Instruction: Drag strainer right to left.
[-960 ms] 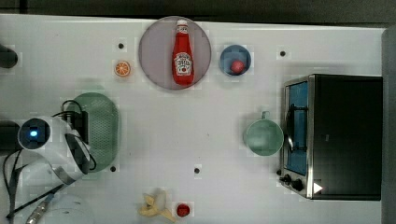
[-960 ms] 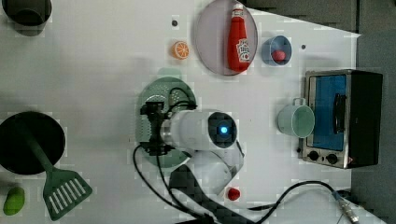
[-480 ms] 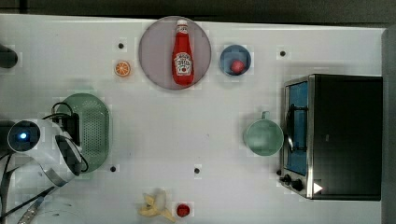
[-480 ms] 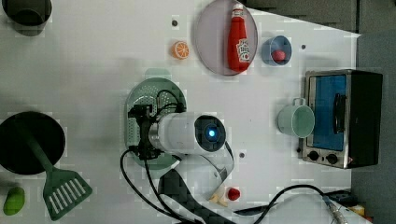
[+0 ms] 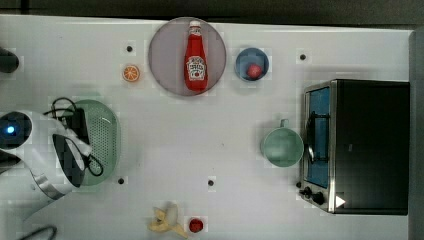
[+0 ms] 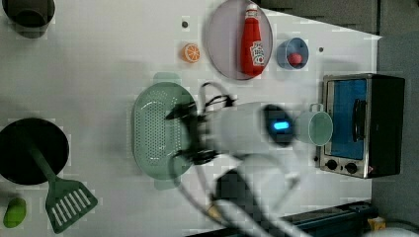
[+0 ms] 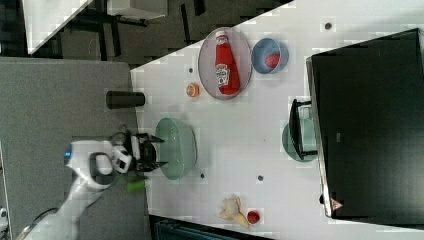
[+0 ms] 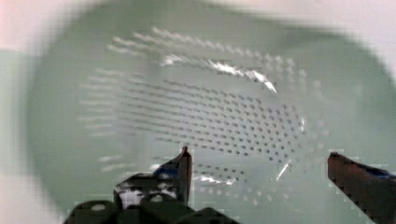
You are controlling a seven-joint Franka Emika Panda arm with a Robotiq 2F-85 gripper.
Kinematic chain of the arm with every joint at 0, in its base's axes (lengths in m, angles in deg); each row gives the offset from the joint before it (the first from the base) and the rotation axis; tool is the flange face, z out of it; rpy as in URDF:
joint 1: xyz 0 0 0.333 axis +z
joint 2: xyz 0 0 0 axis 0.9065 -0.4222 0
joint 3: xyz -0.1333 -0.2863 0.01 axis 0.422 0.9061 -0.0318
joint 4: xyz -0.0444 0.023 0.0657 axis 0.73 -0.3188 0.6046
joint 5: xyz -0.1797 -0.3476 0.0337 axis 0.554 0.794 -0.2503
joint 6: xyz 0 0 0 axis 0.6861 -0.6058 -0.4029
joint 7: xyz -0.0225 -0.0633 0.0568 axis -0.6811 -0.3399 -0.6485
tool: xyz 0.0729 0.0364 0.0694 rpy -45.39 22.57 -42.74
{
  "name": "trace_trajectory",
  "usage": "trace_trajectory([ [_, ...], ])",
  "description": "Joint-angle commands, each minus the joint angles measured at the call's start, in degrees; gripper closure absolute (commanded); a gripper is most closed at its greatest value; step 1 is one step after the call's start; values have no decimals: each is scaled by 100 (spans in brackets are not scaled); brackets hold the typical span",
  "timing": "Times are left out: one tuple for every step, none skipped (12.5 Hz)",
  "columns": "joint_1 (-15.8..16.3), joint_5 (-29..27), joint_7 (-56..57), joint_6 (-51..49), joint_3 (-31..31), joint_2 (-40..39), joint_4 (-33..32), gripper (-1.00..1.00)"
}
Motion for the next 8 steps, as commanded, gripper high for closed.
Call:
trace_trajectory([
  [-378,70,1691,-729,900,1183,241,-100],
  [-413,71,2034,-1070,1222,1526,242,-100],
  [-448,82,2419,-1425,1558,1867,243,-100],
  [-482,134,2910,-1794,1880,2197,244,-100],
  [-514,260,3485,-2142,2192,2517,248,-100],
  [-549,458,4112,-2457,2480,2809,247,-100],
  [-589,739,4744,-2729,2742,3067,247,-100],
  [-623,1057,5268,-2952,2973,3287,247,-100],
])
